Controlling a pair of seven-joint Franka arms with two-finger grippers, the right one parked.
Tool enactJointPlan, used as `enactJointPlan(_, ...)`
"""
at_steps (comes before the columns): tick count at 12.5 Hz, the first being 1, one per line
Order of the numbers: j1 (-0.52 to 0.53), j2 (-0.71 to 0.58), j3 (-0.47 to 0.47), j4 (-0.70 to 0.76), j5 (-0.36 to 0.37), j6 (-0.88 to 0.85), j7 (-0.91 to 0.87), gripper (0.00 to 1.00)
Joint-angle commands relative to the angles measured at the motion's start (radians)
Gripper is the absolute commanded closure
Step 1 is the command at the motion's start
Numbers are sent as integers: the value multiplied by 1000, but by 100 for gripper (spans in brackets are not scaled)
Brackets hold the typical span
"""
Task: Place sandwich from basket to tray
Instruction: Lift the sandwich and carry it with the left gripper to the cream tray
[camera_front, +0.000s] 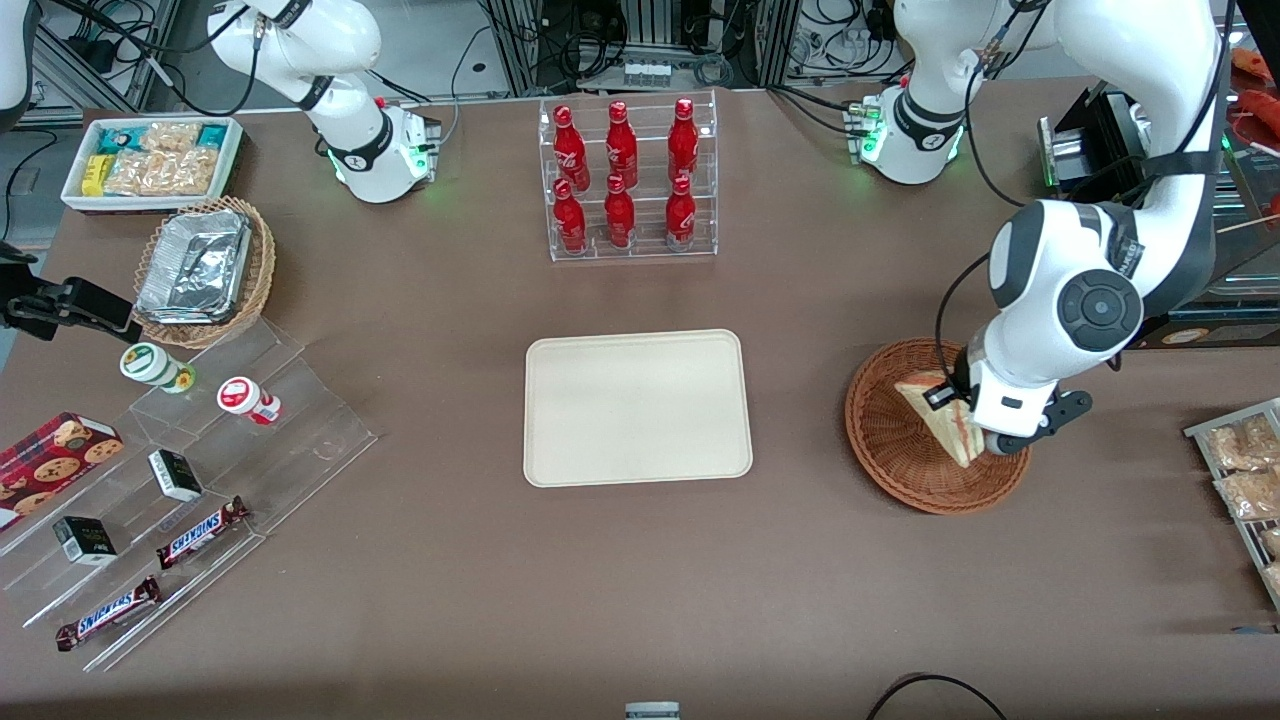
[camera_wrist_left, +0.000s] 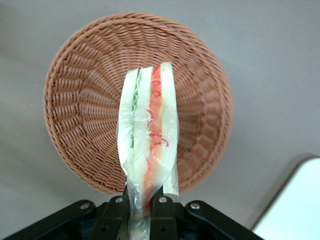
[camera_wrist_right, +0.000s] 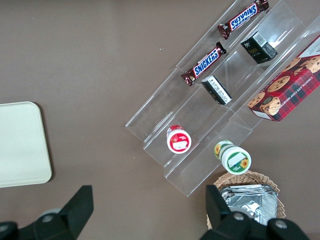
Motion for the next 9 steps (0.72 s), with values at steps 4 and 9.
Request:
enactJointPlan(4, -17, 45, -139, 71, -3, -31, -16, 100)
enactJointPlan(9, -182, 160, -152, 186, 0, -29, -16, 100)
